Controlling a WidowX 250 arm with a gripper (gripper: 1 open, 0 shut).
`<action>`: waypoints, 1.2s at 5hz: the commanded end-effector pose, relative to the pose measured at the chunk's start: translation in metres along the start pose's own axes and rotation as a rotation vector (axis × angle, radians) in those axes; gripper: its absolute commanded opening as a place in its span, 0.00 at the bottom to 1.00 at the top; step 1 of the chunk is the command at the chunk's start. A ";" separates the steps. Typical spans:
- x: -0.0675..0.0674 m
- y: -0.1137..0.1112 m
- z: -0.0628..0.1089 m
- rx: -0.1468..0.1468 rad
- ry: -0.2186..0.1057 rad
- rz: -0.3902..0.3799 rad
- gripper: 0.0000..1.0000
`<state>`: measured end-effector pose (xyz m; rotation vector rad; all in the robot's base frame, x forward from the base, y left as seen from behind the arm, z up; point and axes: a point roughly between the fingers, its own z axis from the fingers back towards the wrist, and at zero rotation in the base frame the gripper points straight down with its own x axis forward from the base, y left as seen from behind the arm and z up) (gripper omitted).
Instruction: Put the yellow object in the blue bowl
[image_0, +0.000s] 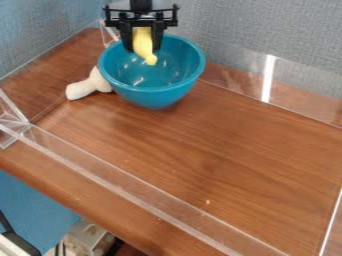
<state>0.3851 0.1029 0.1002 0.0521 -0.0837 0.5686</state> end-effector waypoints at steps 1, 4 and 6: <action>0.000 -0.005 0.013 -0.007 -0.045 -0.012 0.00; 0.001 -0.006 0.005 0.015 -0.054 -0.012 0.00; 0.001 -0.005 0.002 0.029 -0.051 -0.009 1.00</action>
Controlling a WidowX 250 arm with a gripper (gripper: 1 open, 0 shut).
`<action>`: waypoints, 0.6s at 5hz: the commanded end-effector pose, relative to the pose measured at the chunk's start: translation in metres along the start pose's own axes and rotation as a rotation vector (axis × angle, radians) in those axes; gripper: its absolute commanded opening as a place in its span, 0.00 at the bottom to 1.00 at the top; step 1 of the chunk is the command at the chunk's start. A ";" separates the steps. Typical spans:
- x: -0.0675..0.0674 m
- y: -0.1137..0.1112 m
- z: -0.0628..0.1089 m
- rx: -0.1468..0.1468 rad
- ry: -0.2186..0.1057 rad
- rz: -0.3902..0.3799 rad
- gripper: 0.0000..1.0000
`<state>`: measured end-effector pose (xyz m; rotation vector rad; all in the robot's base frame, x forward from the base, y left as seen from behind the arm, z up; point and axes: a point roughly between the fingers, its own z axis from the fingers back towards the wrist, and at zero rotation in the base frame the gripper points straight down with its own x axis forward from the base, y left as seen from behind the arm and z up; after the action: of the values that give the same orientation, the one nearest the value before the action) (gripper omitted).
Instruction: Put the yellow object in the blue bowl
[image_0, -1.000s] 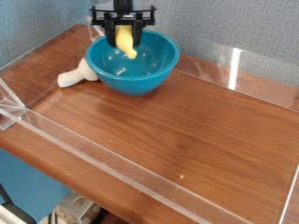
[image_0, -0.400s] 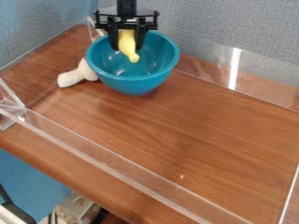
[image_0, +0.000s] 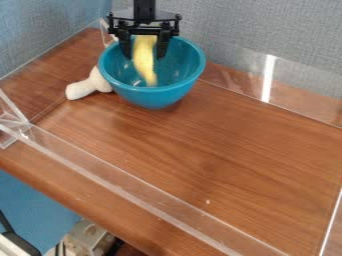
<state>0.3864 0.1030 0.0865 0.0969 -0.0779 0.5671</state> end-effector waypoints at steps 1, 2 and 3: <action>0.003 -0.002 0.017 -0.013 -0.041 -0.004 1.00; 0.004 -0.001 0.023 -0.021 -0.044 -0.003 1.00; 0.005 0.001 0.031 -0.032 -0.047 0.001 1.00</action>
<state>0.3834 0.1006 0.0871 0.0849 -0.0402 0.5568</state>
